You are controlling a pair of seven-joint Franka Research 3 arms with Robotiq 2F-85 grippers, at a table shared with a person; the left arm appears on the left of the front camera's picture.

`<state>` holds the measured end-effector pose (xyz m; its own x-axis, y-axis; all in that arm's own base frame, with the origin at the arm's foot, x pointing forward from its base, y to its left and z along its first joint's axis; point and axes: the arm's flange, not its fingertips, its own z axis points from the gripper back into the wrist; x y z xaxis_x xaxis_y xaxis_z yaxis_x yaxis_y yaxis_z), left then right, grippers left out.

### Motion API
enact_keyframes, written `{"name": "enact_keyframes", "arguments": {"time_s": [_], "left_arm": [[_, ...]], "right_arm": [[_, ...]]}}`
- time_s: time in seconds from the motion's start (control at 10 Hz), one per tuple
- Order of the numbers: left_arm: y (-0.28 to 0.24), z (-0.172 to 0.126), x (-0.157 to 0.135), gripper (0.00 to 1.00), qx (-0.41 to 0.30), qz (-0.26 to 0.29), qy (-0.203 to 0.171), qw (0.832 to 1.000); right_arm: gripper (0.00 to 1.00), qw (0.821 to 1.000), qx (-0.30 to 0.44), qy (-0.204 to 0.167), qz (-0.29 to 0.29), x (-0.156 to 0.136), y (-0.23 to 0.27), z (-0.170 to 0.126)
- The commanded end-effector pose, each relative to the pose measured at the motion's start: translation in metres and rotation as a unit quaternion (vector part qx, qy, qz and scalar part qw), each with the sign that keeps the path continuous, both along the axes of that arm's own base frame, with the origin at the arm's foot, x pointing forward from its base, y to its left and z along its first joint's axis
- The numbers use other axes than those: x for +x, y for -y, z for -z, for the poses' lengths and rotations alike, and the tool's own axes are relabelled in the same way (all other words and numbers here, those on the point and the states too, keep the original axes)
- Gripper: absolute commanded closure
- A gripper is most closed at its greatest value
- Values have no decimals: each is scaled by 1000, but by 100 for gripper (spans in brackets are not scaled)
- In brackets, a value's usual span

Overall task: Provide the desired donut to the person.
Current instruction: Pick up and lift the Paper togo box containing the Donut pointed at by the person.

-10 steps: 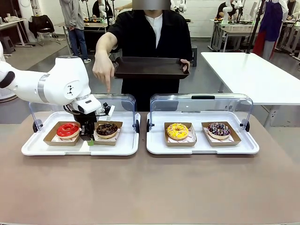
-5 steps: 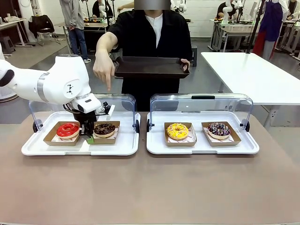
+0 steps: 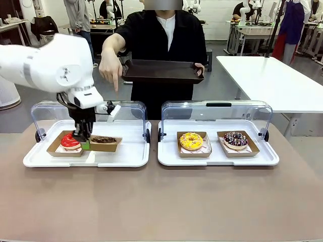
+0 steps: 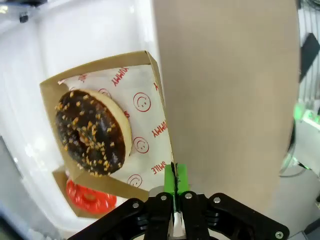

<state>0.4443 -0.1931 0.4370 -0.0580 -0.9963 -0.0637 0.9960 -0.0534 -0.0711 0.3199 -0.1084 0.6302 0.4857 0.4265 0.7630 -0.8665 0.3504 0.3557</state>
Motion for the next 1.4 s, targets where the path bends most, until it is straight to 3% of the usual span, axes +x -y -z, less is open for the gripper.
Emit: {"name": "enact_keyframes", "arguments": {"time_s": [0.0,0.3,0.5,0.6,1.0,1.3], "left_arm": [[0,-44,-40,100,-13,-12,10,1000],[12,-113,-81,100,-40,-29,64,997],[27,-156,-77,100,-48,-47,81,994],[39,-170,-64,100,-30,-48,73,996],[61,-193,-6,100,-4,-60,43,997],[51,-188,1,100,-6,-66,52,996]], "right_arm": [[0,1000,8,6,-4,1,-1,0],[0,1000,8,6,-4,1,-1,0],[0,1000,8,6,-4,1,-1,0],[0,1000,8,6,-4,1,-1,0],[0,1000,8,6,-4,1,-1,0],[0,1000,8,6,-4,1,-1,0]]}}
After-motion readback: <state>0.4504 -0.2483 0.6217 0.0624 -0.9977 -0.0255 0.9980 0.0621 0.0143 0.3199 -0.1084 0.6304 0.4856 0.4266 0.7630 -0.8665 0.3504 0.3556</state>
